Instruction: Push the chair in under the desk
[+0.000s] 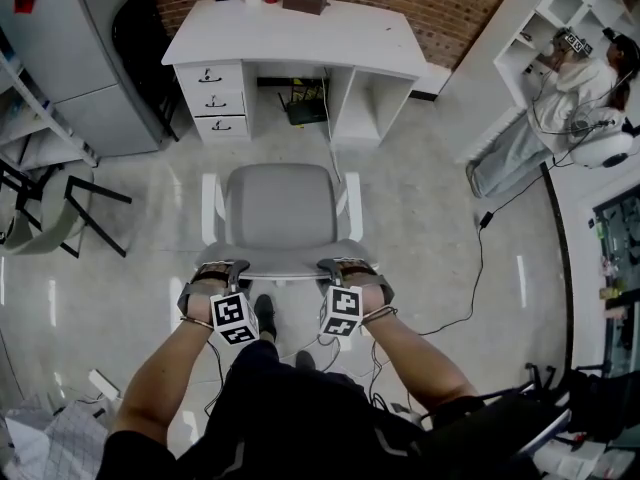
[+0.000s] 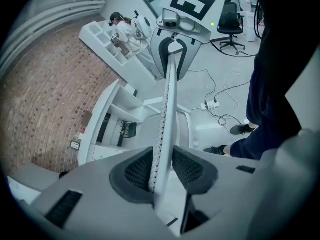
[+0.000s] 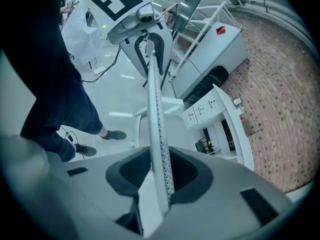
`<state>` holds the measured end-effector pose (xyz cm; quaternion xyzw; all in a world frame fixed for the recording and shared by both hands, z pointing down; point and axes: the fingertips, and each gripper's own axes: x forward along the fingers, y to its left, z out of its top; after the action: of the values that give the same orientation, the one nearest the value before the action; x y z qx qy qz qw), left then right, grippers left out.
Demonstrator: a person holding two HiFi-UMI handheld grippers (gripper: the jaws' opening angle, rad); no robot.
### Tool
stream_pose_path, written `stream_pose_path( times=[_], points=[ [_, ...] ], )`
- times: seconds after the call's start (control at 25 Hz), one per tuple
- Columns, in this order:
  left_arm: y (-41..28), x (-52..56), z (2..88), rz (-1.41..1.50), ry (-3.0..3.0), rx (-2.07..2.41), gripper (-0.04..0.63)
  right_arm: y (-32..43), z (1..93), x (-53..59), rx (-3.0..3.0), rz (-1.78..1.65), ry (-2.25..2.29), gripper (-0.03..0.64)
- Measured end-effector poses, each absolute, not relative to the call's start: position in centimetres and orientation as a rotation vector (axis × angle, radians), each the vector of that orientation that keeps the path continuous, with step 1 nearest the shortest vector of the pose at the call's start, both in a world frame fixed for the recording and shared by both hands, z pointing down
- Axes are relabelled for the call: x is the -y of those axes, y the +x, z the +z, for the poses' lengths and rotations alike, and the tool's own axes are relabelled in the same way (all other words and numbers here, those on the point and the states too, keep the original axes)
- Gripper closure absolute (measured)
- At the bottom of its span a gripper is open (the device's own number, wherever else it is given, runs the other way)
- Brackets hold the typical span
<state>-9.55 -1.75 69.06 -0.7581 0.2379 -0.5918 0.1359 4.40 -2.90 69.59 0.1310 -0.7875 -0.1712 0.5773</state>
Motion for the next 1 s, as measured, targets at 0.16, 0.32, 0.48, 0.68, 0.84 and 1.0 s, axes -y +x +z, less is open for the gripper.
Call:
stream_pose_path(
  times=[0.16, 0.32, 0.48, 0.68, 0.84, 1.0],
  points=[
    [-10.1, 2.2, 69.3, -1.7, -2.181, -0.68, 0.472, 4.0, 70.1, 3.3, 1.835, -0.397, 0.309, 0.508],
    [-10.3, 3.2, 69.2, -1.722, -2.18, -0.673, 0.472, 3.8, 69.6, 4.1, 1.83, -0.387, 0.327, 0.506],
    [-10.3, 4.4, 69.0, -1.747, -2.19, -0.672, 0.472, 3.7, 69.8, 5.2, 1.832, -0.408, 0.343, 0.508],
    [-10.4, 6.2, 69.3, -1.779, -2.193, -0.66, 0.472, 3.7, 69.9, 6.9, 1.83, -0.4, 0.345, 0.508],
    [-10.2, 7.4, 69.5, -1.773, -2.198, -0.648, 0.472, 3.9, 70.3, 8.1, 1.828, -0.39, 0.345, 0.508],
    [-10.4, 8.7, 69.6, -1.803, -2.21, -0.64, 0.471, 3.6, 70.1, 9.2, 1.832, -0.386, 0.349, 0.508]
  ],
)
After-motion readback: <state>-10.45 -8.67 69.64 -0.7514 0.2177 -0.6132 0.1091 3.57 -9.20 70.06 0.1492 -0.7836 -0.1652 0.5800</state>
